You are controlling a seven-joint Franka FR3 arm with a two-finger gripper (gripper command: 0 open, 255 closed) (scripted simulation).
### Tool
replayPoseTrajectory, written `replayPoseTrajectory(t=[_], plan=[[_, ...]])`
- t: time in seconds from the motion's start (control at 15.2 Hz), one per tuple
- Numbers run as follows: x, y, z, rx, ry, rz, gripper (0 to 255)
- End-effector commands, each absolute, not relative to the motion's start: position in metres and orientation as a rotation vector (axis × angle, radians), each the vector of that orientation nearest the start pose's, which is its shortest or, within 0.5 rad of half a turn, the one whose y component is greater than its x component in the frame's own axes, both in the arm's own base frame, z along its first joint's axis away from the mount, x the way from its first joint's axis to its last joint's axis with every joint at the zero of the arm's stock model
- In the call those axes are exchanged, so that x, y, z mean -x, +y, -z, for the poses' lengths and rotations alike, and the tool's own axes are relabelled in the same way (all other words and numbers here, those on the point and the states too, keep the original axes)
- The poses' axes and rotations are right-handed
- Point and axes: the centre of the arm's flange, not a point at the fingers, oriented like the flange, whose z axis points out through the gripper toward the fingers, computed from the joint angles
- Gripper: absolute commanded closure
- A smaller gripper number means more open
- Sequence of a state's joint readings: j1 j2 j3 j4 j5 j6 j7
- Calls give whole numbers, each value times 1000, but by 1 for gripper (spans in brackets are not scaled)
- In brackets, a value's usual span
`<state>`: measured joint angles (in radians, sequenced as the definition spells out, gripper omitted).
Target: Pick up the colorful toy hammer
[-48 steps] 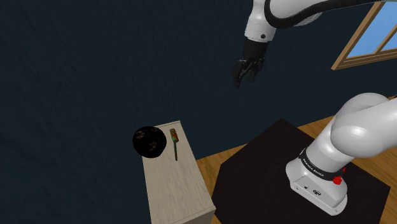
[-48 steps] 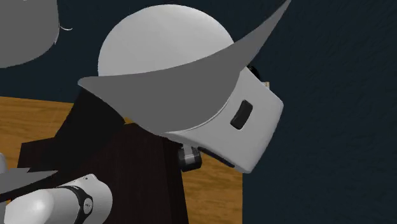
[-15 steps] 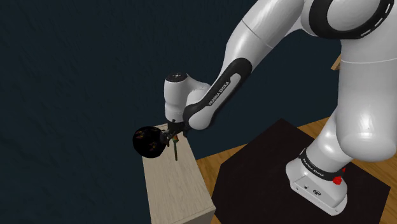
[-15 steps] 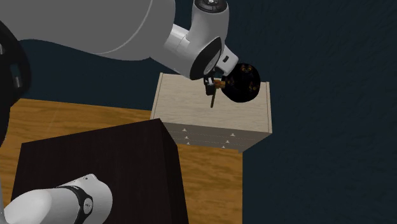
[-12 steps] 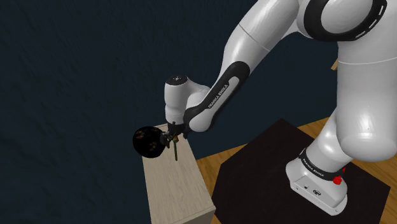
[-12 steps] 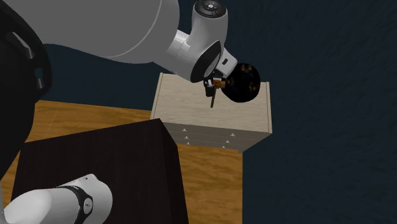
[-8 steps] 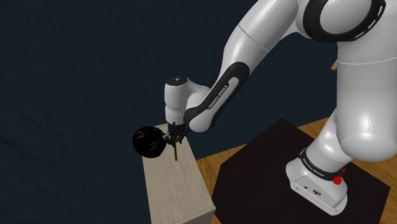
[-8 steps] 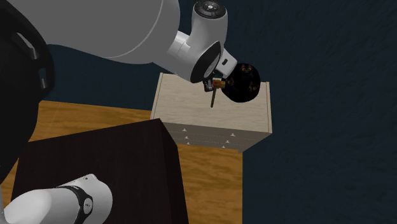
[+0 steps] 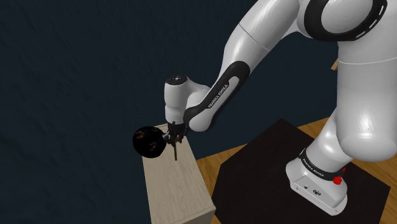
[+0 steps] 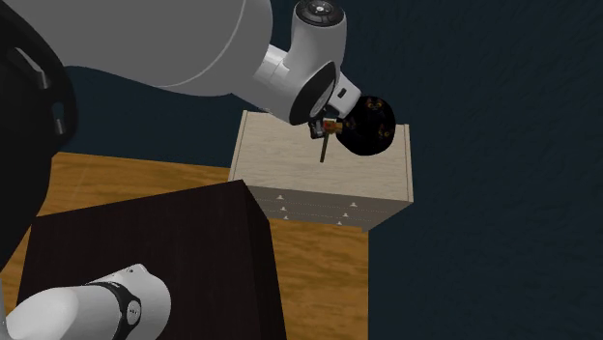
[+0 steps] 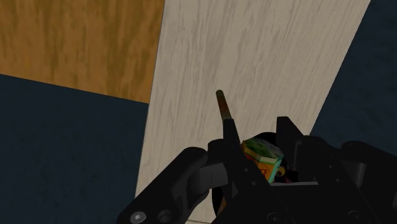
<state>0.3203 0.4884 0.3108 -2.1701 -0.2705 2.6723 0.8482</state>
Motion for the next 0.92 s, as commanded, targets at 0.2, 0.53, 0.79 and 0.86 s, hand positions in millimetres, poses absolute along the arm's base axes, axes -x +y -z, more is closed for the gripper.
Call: replayPoseTrajectory(t=[0.2,0.53,0.79,0.86], plan=[[-449,342,-203,3095,24,41,255],[-449,342,-229,3095,24,41,255],[-449,342,-250,3095,24,41,255],[-449,342,-255,3095,24,41,255]])
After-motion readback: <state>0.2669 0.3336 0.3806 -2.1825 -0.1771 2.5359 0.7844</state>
